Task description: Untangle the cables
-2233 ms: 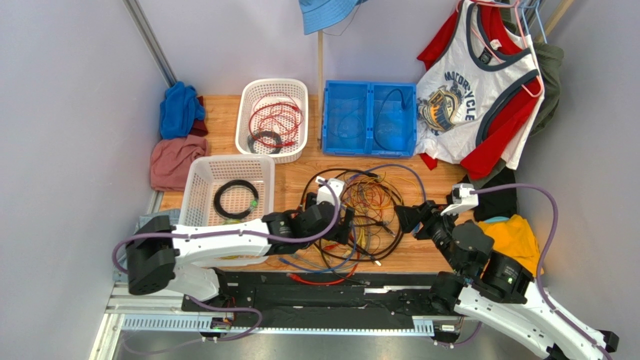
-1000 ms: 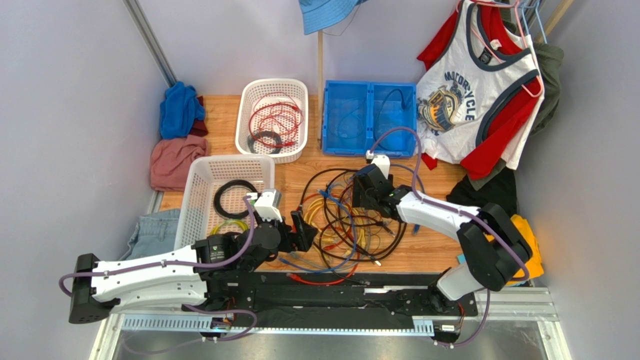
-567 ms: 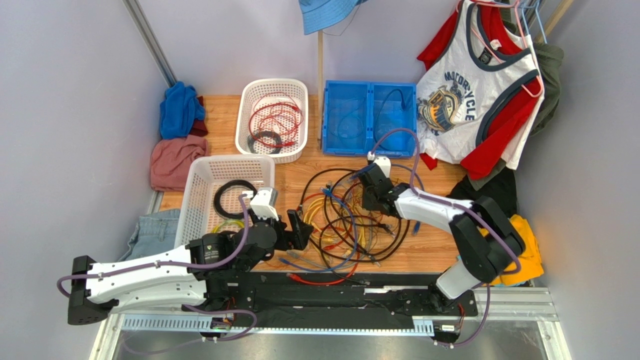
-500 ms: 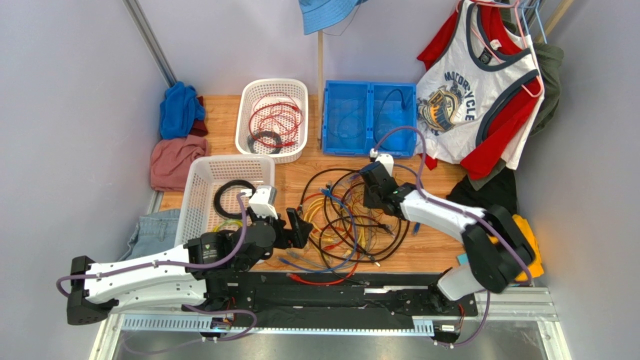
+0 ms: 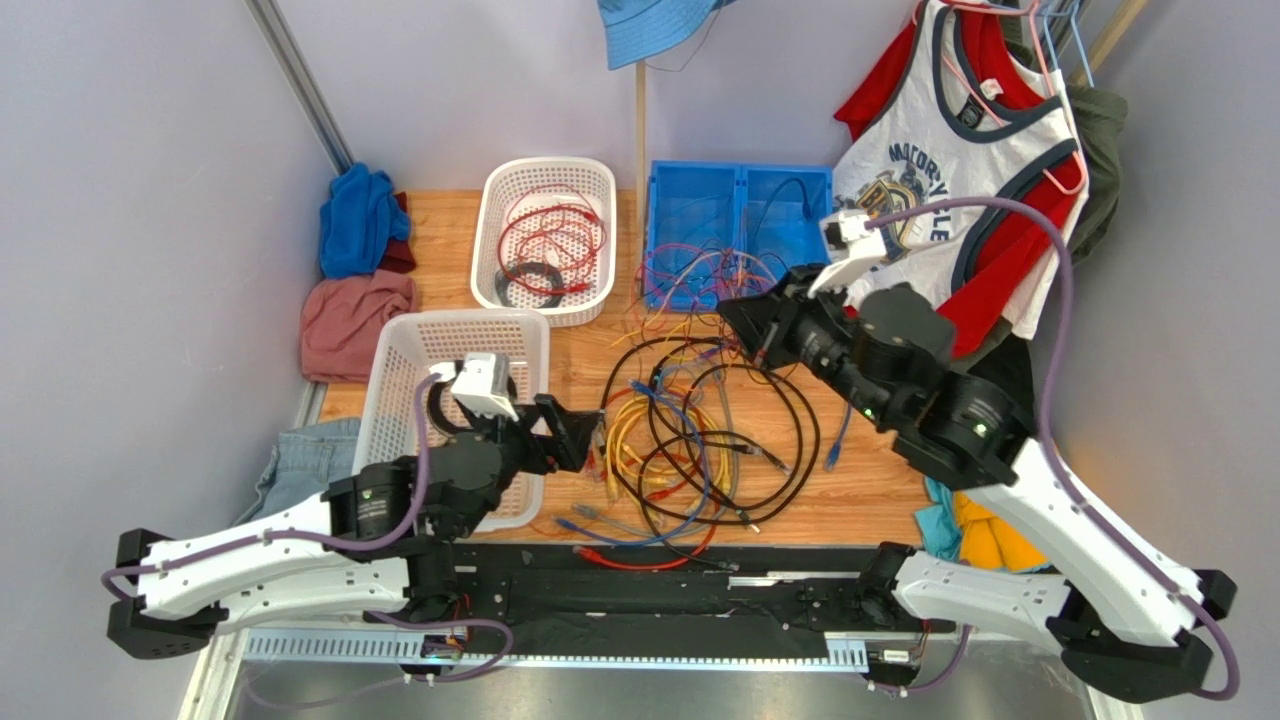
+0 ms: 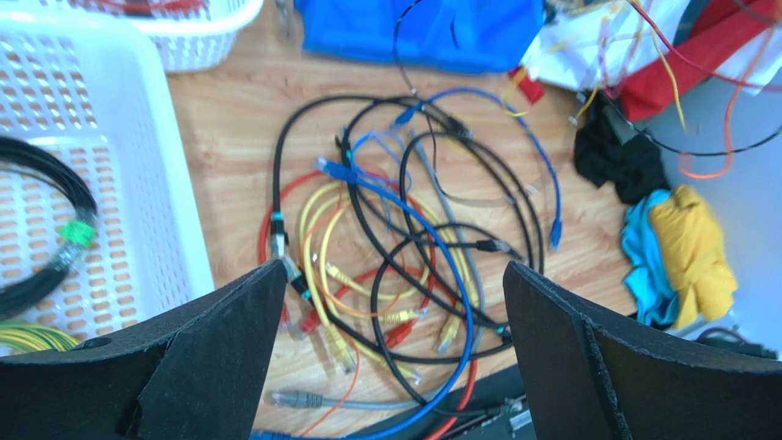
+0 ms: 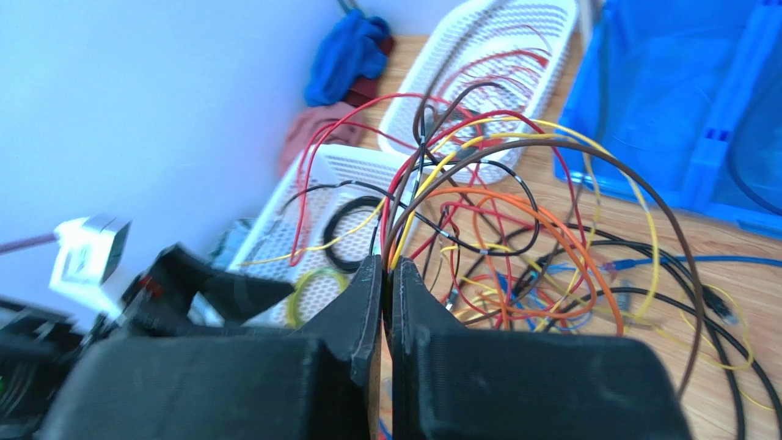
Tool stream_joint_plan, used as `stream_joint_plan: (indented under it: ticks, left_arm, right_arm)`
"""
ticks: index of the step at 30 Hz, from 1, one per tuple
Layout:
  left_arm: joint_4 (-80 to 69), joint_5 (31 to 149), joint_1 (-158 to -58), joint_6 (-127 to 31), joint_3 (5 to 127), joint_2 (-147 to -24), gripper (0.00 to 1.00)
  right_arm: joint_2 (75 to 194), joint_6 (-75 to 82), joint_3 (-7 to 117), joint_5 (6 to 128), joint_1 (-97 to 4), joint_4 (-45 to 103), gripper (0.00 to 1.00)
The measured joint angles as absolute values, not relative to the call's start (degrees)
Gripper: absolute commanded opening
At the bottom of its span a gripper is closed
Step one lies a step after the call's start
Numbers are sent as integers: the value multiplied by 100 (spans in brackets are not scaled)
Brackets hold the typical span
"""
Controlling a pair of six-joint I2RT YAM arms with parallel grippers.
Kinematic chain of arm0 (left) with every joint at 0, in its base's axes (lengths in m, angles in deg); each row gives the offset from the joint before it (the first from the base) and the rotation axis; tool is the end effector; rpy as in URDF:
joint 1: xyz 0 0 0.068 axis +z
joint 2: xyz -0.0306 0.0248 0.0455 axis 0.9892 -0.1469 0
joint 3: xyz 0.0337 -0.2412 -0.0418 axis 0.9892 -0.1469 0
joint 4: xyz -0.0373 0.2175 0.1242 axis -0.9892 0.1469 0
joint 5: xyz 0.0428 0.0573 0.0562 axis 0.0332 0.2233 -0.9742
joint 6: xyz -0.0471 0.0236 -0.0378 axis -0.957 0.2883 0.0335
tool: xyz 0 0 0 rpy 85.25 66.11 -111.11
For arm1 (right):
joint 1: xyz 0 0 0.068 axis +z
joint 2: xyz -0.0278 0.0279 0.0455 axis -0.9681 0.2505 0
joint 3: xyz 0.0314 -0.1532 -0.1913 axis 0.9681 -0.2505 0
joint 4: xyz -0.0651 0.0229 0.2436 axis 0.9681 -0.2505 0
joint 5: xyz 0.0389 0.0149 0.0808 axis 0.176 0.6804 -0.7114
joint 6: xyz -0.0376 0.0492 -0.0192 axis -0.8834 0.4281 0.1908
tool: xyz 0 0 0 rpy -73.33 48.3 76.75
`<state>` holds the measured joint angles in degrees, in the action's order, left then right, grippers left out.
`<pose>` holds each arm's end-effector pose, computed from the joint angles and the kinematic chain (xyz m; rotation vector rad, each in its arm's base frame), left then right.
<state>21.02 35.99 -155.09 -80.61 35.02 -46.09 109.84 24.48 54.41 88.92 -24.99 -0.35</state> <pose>0.0803 -0.1441 0.2987 -0.0585 1.8568 -0.6967 0.1449 0.1557 0.4202 -0.1724 1.8140 0.7572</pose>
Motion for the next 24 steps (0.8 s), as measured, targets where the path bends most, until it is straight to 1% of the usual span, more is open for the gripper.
stream_joint_plan:
  ticks: [5,11,16,24]
  left_arm:
    - [1945,3378,-15509,-7608,3600,-4070,96]
    - [1551,3367,-15509,-7134,3642,-3812,96]
    - [1306,3595,-15509,-7031,3631,-4216,96]
    - [745,4099,-15509,-6883,3436,-5368,96]
  right_arm:
    - [10534,2464,5426,8803,-2285,-208,0]
    - [10211,2643,4018,8711,-2285,-166,0]
    - [10248,2791,3052,8643,-2285,-225,0]
    - [9997,2883,2862,8318,-2285,-129,0]
